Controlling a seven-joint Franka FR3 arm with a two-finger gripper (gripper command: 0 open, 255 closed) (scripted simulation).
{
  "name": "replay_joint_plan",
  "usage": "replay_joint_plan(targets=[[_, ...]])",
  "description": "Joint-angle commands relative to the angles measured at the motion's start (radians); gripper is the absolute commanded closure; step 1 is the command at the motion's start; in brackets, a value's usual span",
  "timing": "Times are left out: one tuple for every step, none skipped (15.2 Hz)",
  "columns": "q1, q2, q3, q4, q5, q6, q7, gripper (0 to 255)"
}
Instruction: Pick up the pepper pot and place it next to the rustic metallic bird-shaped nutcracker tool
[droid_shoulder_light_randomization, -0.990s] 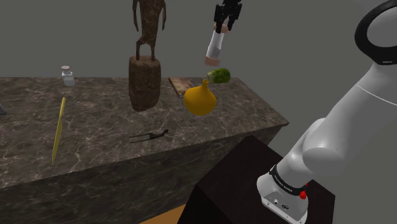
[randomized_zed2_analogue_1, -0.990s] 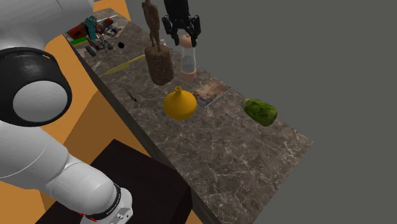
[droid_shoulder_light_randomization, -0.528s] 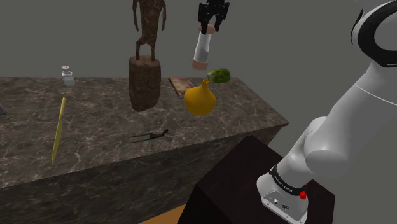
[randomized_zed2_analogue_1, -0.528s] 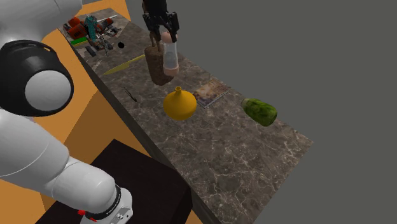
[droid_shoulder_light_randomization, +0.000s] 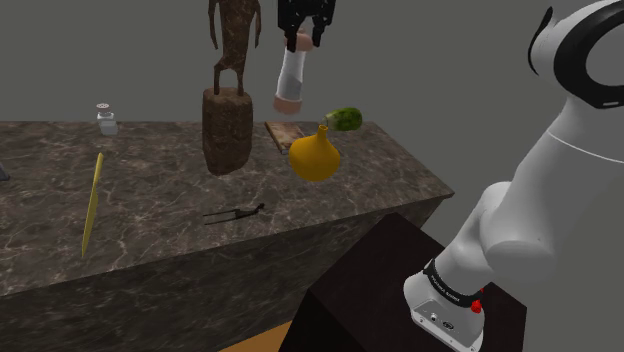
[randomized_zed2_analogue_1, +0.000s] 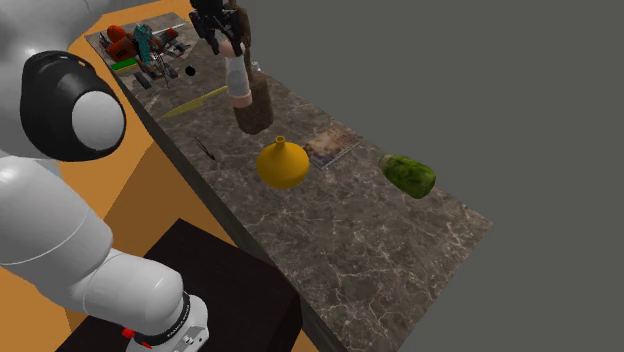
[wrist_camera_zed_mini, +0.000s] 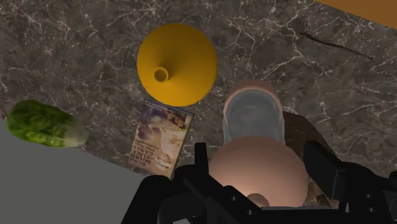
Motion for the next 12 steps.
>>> replay_joint_plan(targets=[[0.028,0.036,0.022,0.042,-0.004,-0.015,0.048,255],[0.042,0.055,0.032,0.068,-0.007,-0.026,0.07,255],[0.056,0.075,0.042,0.096,-0.01,-0.038,0.092,255],[0.071,0.097,0.051,0.127,-0.014,-0.051,0.113,255],[0.086,0.121,0.061,0.16,-0.018,-0.065,0.134,255],[0.102,0.146,0.069,0.196,-0.023,-0.08,0.154,255],[0.116,0.167,0.075,0.227,-0.027,-0.093,0.17,255],[0.114,0.158,0.074,0.2,-0.025,-0.074,0.172,255],[0.113,0.149,0.074,0.173,-0.023,-0.057,0.174,255],[0.111,0.141,0.074,0.148,-0.021,-0.039,0.176,255],[0.109,0.134,0.074,0.123,-0.02,-0.022,0.178,255],[0.108,0.127,0.074,0.1,-0.018,-0.006,0.18,255]])
